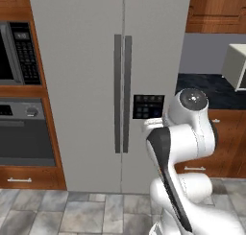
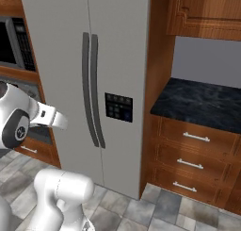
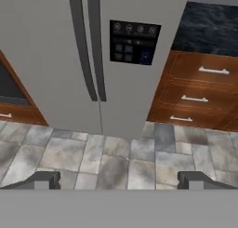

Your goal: Retrieve the fish from the fridge and place it on the saucepan with marinade on the stove.

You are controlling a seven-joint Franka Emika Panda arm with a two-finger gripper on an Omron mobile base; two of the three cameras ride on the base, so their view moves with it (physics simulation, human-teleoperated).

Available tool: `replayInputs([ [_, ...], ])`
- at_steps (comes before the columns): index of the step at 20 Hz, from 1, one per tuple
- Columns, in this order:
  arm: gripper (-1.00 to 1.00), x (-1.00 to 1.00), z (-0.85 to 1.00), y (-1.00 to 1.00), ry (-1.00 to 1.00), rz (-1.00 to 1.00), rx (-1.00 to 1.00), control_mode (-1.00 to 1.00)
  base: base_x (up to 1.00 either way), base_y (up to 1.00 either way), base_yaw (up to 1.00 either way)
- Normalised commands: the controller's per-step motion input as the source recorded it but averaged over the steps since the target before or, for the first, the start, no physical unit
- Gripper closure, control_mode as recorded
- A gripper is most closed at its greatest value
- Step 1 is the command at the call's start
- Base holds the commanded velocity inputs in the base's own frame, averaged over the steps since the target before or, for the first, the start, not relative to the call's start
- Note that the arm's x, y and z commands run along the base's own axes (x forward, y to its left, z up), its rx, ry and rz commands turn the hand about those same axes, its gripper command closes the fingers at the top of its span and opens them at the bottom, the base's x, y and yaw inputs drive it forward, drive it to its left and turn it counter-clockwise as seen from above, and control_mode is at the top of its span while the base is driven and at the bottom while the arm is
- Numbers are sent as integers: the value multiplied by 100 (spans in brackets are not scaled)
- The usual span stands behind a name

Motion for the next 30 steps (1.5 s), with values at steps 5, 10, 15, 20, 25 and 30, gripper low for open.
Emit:
replayInputs([
  [5,-100,61,-1,40,1,-16,12,-100,0,0,0],
  [10,-100,78,-8,26,4,-11,16,-100,0,0,0],
  [15,-100,78,-10,27,2,-10,8,-100,0,0,0],
  [20,-100,60,-12,33,0,-11,0,-100,0,0,0],
  [25,-100,52,0,6,0,-8,0,-100,0,0,0],
  [30,-100,50,0,0,2,-7,0,-100,0,0,0],
])
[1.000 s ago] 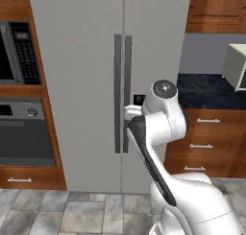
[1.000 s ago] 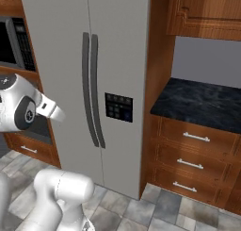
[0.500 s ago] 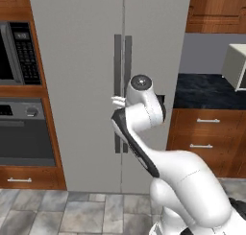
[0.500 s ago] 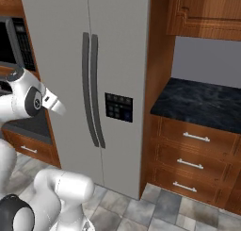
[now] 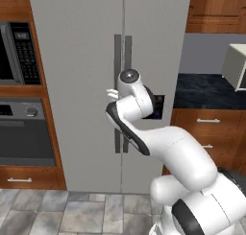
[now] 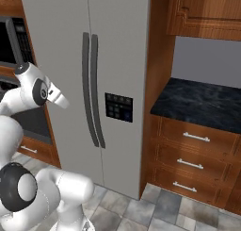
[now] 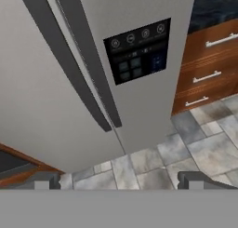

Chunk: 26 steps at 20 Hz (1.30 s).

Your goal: Retrieve the fish from the fridge and place it on the saucepan with marinade on the stove.

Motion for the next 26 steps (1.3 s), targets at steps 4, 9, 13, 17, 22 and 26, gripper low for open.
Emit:
replayInputs([
  [4,-100,50,0,0,2,-4,0,-100,0,0,0],
  [9,-100,58,0,0,3,-2,0,-100,0,0,0],
  [13,-100,57,-10,0,0,0,0,-100,0,0,0],
  [17,-100,57,-16,0,0,0,0,-100,0,0,0],
  [22,-100,57,-11,0,0,0,0,-100,0,0,0],
  [26,-100,59,-10,0,0,0,0,-100,0,0,0],
])
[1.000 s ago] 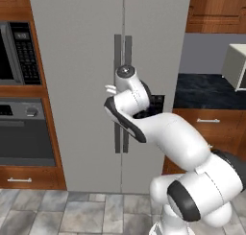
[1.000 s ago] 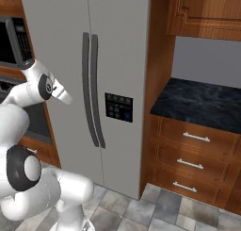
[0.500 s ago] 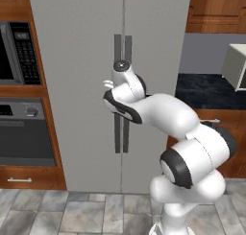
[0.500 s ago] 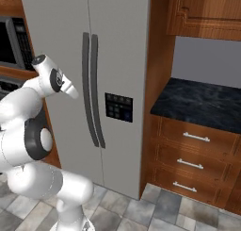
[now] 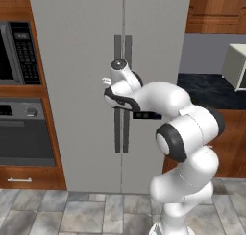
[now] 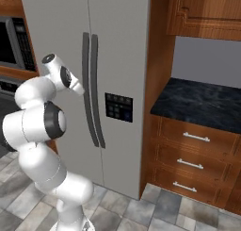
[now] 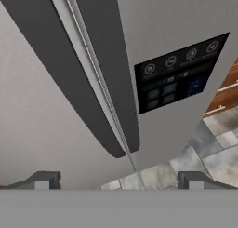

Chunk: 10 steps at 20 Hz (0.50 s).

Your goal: Retrieve the fish from the fridge and place it on the saucepan with marinade on the stove.

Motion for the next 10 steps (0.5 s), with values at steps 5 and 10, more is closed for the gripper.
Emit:
replayInputs([
  [5,-100,62,-10,0,0,0,0,-100,0,0,0],
  [10,-100,63,-13,0,0,0,0,-100,0,0,0],
])
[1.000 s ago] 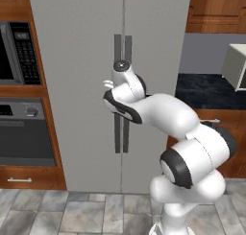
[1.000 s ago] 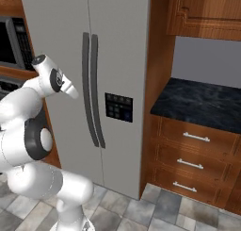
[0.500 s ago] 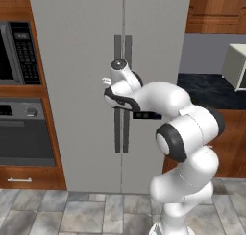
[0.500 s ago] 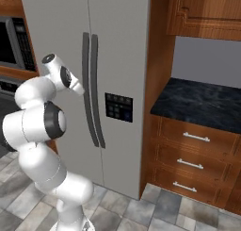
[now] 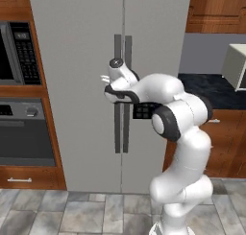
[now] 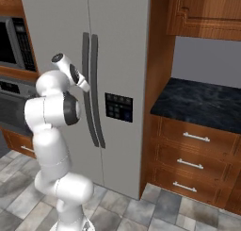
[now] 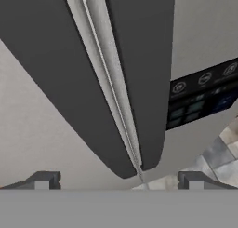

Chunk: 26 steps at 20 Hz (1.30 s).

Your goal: Retrieve the fish from the fridge and place it on the saucepan with marinade on the stove.

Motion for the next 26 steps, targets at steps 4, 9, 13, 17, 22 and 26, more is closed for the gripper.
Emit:
replayInputs([
  [4,-100,62,-16,0,0,0,0,-100,0,0,0],
  [9,-100,67,-17,0,0,0,0,-100,0,0,0],
  [13,-100,64,-18,0,0,0,0,-100,0,0,0],
  [17,-100,61,-22,0,0,0,0,-100,0,0,0],
  [22,-100,24,-36,-22,0,0,0,-100,0,0,0],
  [26,-100,0,-30,-61,-8,0,0,-100,0,0,0],
])
